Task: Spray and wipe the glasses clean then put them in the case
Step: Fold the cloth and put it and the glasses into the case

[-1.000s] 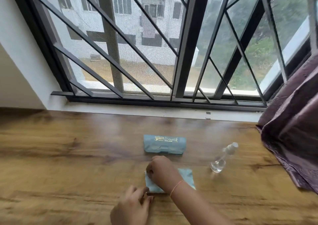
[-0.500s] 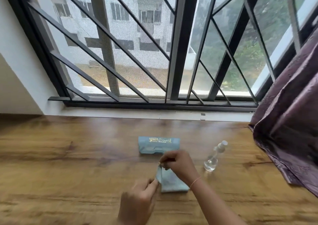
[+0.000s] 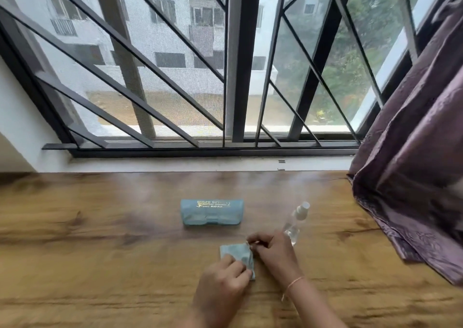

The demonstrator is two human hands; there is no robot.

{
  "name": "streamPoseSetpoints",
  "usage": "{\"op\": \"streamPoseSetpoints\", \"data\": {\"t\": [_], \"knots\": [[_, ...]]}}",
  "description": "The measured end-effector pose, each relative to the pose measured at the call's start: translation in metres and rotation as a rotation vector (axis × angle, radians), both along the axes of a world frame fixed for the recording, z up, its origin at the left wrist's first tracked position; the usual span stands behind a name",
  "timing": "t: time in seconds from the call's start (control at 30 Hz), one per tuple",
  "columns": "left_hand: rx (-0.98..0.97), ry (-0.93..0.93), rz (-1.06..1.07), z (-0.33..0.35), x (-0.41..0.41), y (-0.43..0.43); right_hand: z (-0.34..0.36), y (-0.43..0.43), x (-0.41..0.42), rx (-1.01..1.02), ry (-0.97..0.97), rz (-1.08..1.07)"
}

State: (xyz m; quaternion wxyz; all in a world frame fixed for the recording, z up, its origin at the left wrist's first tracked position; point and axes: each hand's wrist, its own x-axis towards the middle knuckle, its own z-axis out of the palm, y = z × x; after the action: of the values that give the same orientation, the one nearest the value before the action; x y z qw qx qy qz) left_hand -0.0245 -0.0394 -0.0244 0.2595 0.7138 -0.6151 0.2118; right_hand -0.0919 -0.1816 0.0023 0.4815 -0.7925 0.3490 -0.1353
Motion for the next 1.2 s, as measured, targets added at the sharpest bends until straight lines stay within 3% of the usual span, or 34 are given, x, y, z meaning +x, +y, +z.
{"op": "streamPoseSetpoints", "data": {"t": [0.13, 0.23, 0.37, 0.5, 0.7, 0.93, 1.2], "knots": [[-0.153, 0.046, -0.066, 0.001, 0.001, 0.009, -0.007, 0.001, -0.013, -0.267, -0.076, -0.019], [-0.203, 0.15, 0.043, -0.001, 0.01, 0.022, -0.008, 0.011, -0.022, -0.429, -0.147, 0.004], [-0.074, 0.306, 0.285, 0.001, 0.02, 0.026, -0.009, 0.02, -0.024, -0.614, -0.112, 0.045], [0.078, 0.391, 0.348, 0.004, 0.023, 0.023, -0.012, 0.022, -0.021, -0.711, 0.057, 0.127], [0.153, 0.424, 0.364, 0.0, 0.026, 0.021, -0.019, 0.021, -0.02, -0.703, 0.147, 0.14], [0.195, 0.237, 0.339, 0.003, 0.03, 0.018, -0.014, 0.019, -0.015, -0.69, 0.14, 0.152], [0.192, 0.301, 0.332, 0.026, 0.033, 0.037, 0.01, 0.025, -0.014, -0.581, 0.069, 0.247]]}}
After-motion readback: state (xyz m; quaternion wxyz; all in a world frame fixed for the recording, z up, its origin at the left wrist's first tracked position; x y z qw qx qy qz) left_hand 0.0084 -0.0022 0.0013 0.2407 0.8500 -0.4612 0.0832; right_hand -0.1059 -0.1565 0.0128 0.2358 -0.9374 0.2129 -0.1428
